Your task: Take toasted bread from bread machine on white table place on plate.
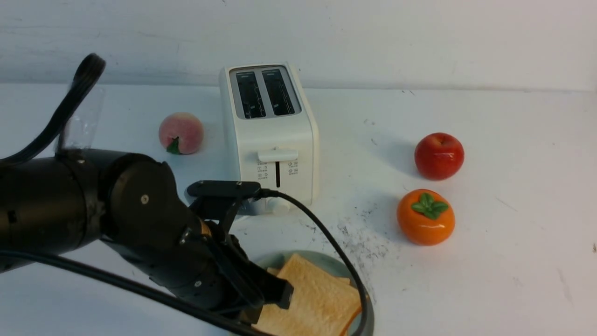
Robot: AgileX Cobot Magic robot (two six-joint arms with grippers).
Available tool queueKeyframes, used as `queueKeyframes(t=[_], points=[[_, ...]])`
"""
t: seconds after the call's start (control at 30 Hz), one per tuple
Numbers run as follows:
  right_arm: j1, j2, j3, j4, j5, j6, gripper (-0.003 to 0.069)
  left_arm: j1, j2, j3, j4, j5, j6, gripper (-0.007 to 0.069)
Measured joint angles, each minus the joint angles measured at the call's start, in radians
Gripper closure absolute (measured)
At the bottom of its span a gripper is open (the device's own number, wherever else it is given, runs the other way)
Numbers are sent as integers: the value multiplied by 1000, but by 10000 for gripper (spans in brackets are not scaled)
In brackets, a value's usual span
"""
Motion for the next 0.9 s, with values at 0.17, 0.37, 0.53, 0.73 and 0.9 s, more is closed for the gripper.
queueKeyframes(t=[0.17, 0.37, 0.53, 0.73, 0.9], points=[[0, -3, 10, -25, -144, -3, 677, 0, 0, 0, -1, -8, 0, 638], [0, -3, 188, -24, -627, -5, 671, 0, 0, 0, -1, -11, 0, 638], [0, 0, 315, -24, -899, -12, 668, 0, 0, 0, -1, -11, 0, 638], [0, 0, 398, -24, -974, -14, 665, 0, 0, 0, -1, -20, 0, 638], [0, 2, 449, -24, -977, -14, 660, 0, 0, 0, -1, -27, 0, 638]])
